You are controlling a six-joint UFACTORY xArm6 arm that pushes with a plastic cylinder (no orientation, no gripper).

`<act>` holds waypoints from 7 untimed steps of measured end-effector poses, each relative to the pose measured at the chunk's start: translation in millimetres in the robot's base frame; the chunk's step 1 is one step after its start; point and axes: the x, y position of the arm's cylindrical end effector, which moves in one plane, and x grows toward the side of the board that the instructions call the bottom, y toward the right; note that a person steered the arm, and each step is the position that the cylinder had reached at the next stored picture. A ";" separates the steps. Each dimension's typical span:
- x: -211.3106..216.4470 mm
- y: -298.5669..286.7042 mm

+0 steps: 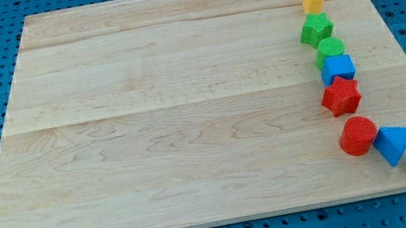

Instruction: Move the red star to the top center of the board

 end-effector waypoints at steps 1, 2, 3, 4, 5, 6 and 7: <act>-40.4 8.3; -79.6 12.8; -107.0 6.9; -155.2 21.3; -204.6 23.0; -258.1 25.9; -310.4 25.0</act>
